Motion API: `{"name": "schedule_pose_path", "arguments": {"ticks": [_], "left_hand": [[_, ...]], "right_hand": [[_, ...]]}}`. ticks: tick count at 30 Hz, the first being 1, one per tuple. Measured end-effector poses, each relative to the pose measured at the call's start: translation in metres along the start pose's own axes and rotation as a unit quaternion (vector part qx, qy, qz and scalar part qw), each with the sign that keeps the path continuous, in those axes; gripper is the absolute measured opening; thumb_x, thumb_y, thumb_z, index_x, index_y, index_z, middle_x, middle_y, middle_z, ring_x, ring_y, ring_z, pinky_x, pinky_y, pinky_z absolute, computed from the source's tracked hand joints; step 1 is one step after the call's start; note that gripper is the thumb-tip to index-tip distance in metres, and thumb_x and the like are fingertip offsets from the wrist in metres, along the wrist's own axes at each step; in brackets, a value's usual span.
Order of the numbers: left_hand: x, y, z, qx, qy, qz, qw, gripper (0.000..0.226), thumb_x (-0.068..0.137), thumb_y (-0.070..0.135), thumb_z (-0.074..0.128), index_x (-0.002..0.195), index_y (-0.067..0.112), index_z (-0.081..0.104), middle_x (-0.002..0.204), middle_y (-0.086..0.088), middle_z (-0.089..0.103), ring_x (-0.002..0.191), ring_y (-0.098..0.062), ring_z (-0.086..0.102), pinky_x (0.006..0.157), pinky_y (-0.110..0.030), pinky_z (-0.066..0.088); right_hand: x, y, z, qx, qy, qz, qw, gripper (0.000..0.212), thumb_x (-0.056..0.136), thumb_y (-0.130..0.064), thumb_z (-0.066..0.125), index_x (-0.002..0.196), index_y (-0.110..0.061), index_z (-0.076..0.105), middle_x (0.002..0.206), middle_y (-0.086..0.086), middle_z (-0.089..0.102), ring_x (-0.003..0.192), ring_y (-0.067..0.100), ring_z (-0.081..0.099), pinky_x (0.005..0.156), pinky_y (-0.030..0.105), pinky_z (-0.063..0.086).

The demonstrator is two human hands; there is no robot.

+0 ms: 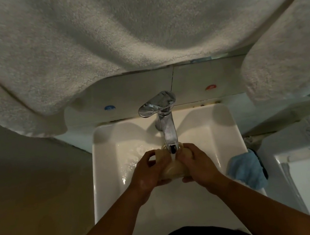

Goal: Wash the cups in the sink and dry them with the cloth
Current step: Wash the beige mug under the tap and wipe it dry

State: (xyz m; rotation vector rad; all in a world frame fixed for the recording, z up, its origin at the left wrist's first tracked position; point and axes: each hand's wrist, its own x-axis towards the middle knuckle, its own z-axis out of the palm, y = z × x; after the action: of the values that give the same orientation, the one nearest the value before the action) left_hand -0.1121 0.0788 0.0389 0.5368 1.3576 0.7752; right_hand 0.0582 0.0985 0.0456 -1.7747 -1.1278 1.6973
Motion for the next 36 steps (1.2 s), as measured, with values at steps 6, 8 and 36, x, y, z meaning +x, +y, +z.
{"name": "schedule_pose_path", "arguments": {"ticks": [6,8,36], "left_hand": [[-0.005,0.003,-0.001,-0.003,-0.007,0.010,1.000,0.042,0.077,0.044,0.081,0.115,0.034,0.066,0.115,-0.012,0.068,0.100,-0.027,0.072,0.076,-0.046,0.063],[-0.003,0.003,-0.001,-0.009,-0.016,-0.007,1.000,0.044,0.074,0.046,0.081,0.114,0.033,0.068,0.116,-0.014,0.068,0.100,-0.029,0.073,0.079,-0.050,0.063],[-0.010,0.006,-0.008,-0.028,-0.051,-0.006,0.998,0.029,0.091,0.023,0.072,0.120,0.023,0.067,0.105,-0.011,0.074,0.095,-0.027,0.074,0.077,-0.041,0.061]], "right_hand": [[-0.001,-0.004,-0.002,0.000,-0.008,0.007,1.000,0.039,0.093,-0.060,0.054,0.123,-0.033,0.055,0.115,-0.001,0.062,0.097,0.022,0.066,0.063,0.037,0.063],[-0.002,-0.003,-0.002,0.002,-0.004,0.011,1.000,0.036,0.093,-0.059,0.056,0.120,-0.034,0.057,0.114,0.000,0.063,0.096,0.023,0.067,0.062,0.038,0.063],[0.004,0.005,-0.003,-0.046,-0.022,-0.049,0.997,0.043,0.099,-0.053,0.052,0.137,-0.033,0.045,0.104,0.006,0.068,0.072,0.025,0.070,0.056,0.037,0.059]]}}
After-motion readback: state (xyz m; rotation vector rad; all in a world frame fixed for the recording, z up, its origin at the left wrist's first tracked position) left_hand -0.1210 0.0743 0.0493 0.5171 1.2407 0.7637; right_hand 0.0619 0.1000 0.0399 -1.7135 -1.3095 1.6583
